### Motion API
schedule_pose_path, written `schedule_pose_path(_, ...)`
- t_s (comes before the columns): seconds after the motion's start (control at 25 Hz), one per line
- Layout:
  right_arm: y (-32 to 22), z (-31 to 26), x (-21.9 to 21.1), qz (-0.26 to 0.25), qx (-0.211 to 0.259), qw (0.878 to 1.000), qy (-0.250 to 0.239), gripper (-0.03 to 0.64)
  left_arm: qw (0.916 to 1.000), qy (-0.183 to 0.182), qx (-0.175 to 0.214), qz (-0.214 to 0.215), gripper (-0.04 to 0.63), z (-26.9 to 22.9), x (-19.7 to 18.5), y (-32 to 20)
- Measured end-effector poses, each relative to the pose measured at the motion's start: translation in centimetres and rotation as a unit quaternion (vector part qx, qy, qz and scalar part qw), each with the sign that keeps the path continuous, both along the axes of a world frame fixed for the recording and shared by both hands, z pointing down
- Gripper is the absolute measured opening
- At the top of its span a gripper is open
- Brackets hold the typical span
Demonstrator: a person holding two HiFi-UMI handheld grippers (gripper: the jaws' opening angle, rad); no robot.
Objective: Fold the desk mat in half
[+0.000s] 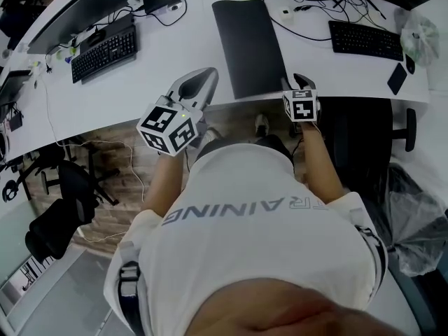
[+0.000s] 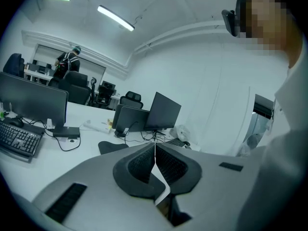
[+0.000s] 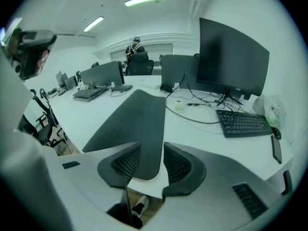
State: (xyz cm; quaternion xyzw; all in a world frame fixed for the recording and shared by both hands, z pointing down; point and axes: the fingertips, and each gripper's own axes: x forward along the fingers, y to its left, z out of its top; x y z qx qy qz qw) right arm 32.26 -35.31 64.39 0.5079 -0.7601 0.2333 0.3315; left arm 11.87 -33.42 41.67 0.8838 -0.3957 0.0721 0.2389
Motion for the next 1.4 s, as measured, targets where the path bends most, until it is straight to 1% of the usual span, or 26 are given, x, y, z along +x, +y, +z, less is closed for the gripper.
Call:
schedule_pose_path(0.04,-0.4,-1.5,-0.1,0.004,0.02,1.0,-0.007,0.163,1.0,0.007,0.003,0.001,0.032,-0.5,0.0,0.0)
schedule_pose_path(0.12,-1.0,-5.0,-0.7,0.005,0.065,0.998,-0.024,0.118,0.9997,0.02,0.013,0.003,0.032,-1.5,0.0,0.2)
schedule_pose_path(0.2,-1.5,-8.5,-1.8,-0.003,0.113,0.993,-0.036,0.057,0.9993,0.027,0.026,0.0,0.032,-2.5,-0.4,0.3)
schedule_pose_path(0.28,-2.0,-11.9,-3.0,-0.013,0.15,0.988,-0.045,0.034,0.9987,0.033,0.037,-0.009,0.032,-3.5,-0.9,0.3)
schedule_pose_path(0.44,-2.7,-18.4,-5.4,-0.028,0.202,0.975,-0.084,0.025,0.9966,0.034,0.07,-0.028,0.032,-5.6,-2.6,0.3)
schedule_pose_path(0.56,-2.9,-23.0,-7.5,-0.048,0.239,0.964,-0.106,0.025,0.9935,0.025,0.094,-0.058,0.032,-6.9,-5.0,0.3)
schedule_pose_path(0.68,-2.8,-26.8,-9.6,-0.069,0.272,0.952,-0.125,0.025,0.9895,0.022,0.108,-0.093,0.032,-7.6,-7.8,0.4)
schedule_pose_path(0.88,-2.1,-31.1,-12.8,-0.095,0.304,0.936,-0.149,0.025,0.98,0.012,0.135,-0.146,0.032,-8.8,-12.0,1.6)
schedule_pose_path(1.0,-2.1,-32.5,-14.0,-0.106,0.315,0.93,-0.157,0.023,0.9743,0.002,0.15,-0.168,0.032,-9.6,-13.6,2.3)
schedule_pose_path(1.16,-2.3,-32.9,-15.1,-0.118,0.316,0.928,-0.157,0.024,0.9708,0.0,0.154,-0.184,0.032,-9.9,-15.0,2.8)
schedule_pose_path(1.4,-2.4,-32.4,-15.9,-0.126,0.308,0.929,-0.161,0.023,0.9699,0.005,0.154,-0.189,0.032,-10.0,-15.4,2.9)
